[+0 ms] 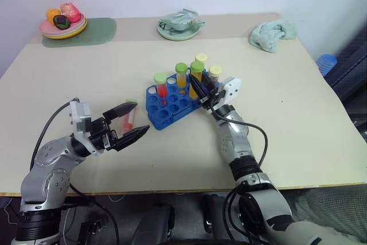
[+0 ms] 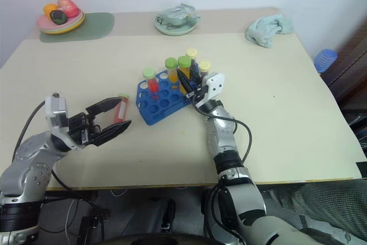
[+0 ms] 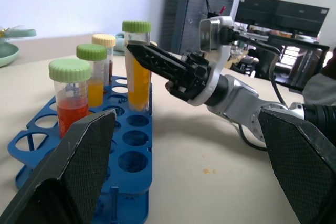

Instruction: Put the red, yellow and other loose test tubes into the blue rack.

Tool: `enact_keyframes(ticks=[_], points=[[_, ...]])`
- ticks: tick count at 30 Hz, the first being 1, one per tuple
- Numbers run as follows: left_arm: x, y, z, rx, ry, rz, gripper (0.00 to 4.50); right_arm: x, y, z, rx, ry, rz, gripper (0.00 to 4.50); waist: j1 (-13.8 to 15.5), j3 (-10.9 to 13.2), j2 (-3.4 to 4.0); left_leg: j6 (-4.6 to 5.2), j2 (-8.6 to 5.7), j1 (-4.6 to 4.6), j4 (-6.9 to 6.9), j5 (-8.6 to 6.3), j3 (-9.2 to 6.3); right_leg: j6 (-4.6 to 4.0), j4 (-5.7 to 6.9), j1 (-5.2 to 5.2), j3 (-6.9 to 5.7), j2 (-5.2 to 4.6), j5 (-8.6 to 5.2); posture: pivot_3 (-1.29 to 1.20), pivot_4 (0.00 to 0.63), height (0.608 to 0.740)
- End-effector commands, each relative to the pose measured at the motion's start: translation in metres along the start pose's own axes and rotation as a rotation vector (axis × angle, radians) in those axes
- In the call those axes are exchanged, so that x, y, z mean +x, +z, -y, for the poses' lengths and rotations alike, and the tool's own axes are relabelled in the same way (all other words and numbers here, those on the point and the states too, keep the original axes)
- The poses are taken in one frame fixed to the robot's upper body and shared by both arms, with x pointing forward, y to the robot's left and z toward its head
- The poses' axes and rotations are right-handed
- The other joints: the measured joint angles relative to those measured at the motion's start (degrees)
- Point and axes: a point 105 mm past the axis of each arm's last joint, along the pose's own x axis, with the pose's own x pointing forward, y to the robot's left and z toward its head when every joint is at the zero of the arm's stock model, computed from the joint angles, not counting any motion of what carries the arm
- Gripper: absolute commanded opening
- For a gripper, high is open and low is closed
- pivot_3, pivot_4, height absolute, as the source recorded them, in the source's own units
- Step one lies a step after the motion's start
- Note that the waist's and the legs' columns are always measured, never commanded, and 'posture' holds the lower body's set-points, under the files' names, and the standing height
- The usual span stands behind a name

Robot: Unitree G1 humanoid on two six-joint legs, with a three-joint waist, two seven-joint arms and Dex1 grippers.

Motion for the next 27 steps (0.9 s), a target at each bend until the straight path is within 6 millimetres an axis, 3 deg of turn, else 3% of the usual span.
enact_keyframes(ticks=[1, 2, 3, 7, 12, 15, 20, 24, 27], points=[[-0.002, 0.01, 0.004, 0.036, 0.001, 0.03, 4.43, 0.003, 0.008, -0.002, -0.039, 0.019, 0.048, 0.76, 0.0, 0.0, 0.0, 0.0, 0.0, 0.0, 0.0, 0.0, 0.0, 0.0, 0.0, 0.0, 0.0, 0.0, 0.0, 0.0, 0.15, 0.74], [-0.002, 0.01, 0.004, 0.035, 0.004, 0.031, 4.43, 0.002, 0.008, -0.002, -0.047, 0.021, 0.051, 1.78, 0.02, 0.0, 0.0, 0.0, 0.0, 0.0, 0.0, 0.0, 0.0, 0.0, 0.0, 0.0, 0.0, 0.0, 0.0, 0.0, 0.15, 0.74], [-0.002, 0.011, 0.004, 0.035, 0.008, 0.032, 4.43, 0.001, 0.007, -0.002, -0.062, 0.025, 0.052, 2.06, 0.03, 0.0, 0.0, 0.0, 0.0, 0.0, 0.0, 0.0, 0.0, 0.0, 0.0, 0.0, 0.0, 0.0, 0.0, 0.0, 0.15, 0.74], [-0.004, 0.018, -0.005, 0.017, 0.091, 0.079, 4.43, -0.003, 0.016, -0.003, -0.213, 0.04, 0.063, 4.01, 0.04, 0.0, 0.0, 0.0, 0.0, 0.0, 0.0, 0.0, 0.0, 0.0, 0.0, -0.01, 0.01, 0.0, 0.0, 0.0, 0.15, 0.74], [-0.007, 0.033, -0.03, -0.003, 0.281, 0.146, 4.43, -0.005, 0.047, 0.0, -0.317, 0.101, 0.064, 4.01, 0.29, 0.0, 0.0, -0.01, 0.0, -0.01, 0.0, 0.0, 0.0, 0.0, 0.01, -0.02, 0.01, 0.0, 0.0, 0.0, 0.15, 0.74], [-0.006, 0.037, -0.044, 0.013, 0.42, 0.132, 4.43, -0.018, 0.058, -0.003, -0.36, 0.186, -0.017, 4.01, 0.51, -0.01, -0.02, 0.0, 0.0, -0.02, 0.0, 0.0, 0.0, 0.0, -0.02, -0.01, 0.01, 0.0, 0.0, 0.0, 0.15, 0.74], [-0.009, 0.025, -0.061, 0.077, 0.684, -0.105, 4.43, -0.054, 0.082, 0.002, -0.359, 0.301, -0.194, 4.01, 0.68, -0.01, -0.04, 0.03, -0.01, -0.07, -0.01, -0.02, 0.0, 0.01, -0.06, 0.0, 0.02, -0.02, 0.0, 0.0, 0.15, 0.74], [-0.006, 0.02, -0.07, -0.015, 0.799, -0.214, 4.43, -0.081, 0.104, -0.002, -0.37, 0.443, -0.357, 4.01, 0.68, 0.0, -0.03, 0.08, 0.01, -0.05, 0.0, -0.05, 0.0, 0.01, -0.05, 0.02, 0.02, -0.01, 0.0, 0.0, 0.15, 0.74], [-0.005, 0.006, -0.08, -0.14, 0.883, -0.417, 4.43, -0.09, 0.117, -0.004, -0.394, 0.536, -0.448, 4.01, 0.75, 0.02, -0.13, 0.29, 0.02, -0.03, 0.03, -0.16, -0.03, 0.02, -0.03, 0.07, 0.0, 0.03, 0.0, 0.0, 0.15, 0.74]])
